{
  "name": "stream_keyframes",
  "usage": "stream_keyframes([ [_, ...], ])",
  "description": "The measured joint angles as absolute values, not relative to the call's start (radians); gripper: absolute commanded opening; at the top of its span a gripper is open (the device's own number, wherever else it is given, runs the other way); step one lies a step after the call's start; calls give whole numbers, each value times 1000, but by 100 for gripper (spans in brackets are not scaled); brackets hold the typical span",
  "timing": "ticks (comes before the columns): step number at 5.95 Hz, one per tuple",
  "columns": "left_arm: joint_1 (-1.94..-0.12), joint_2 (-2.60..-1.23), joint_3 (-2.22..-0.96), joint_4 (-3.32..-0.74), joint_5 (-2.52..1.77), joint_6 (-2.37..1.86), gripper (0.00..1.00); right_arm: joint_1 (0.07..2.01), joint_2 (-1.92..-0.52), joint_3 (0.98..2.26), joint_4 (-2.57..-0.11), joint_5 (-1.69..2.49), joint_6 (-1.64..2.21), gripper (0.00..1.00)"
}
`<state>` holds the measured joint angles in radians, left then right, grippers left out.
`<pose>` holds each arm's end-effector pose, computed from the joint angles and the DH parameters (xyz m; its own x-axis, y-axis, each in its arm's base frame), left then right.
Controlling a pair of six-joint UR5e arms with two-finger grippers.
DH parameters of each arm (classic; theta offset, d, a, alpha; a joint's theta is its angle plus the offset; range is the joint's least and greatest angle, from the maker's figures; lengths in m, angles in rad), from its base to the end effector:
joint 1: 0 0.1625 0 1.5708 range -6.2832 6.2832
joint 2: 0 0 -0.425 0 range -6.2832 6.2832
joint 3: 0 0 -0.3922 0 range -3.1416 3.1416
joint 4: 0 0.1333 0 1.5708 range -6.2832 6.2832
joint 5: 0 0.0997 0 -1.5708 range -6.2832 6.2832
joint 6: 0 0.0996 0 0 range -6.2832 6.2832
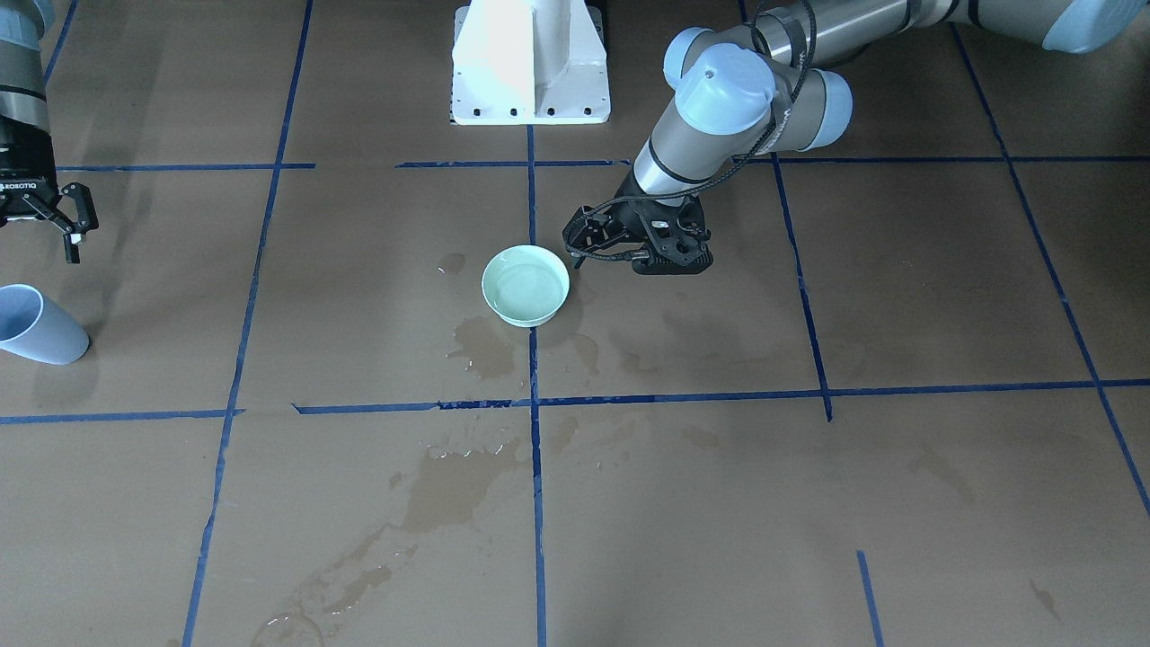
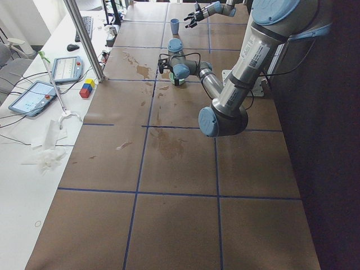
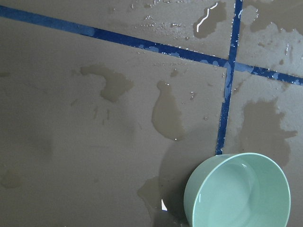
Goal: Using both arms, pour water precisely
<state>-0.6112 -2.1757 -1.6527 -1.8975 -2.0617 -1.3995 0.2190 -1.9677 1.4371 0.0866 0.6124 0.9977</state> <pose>0.5010 -0.4565 0.2252 0.4572 -0.1368 -0.8788 0.1020 0.9896 -0.1010 -0.2154 -0.2680 0.6875 0.8111 -0.1388 0.5682 -0.4836 0.3872 0.7850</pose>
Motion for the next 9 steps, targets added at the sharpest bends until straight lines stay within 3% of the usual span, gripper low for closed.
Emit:
stream_keyframes([
  [5,-611,-2174,-1653,-1898,-2062,-1400,99,214,-1857,1291,222,550,1023,100],
  [9,-612,-2174,-1657,-1898,-2061,-1401,99,290,-1832,1268,225,580,1022,100],
])
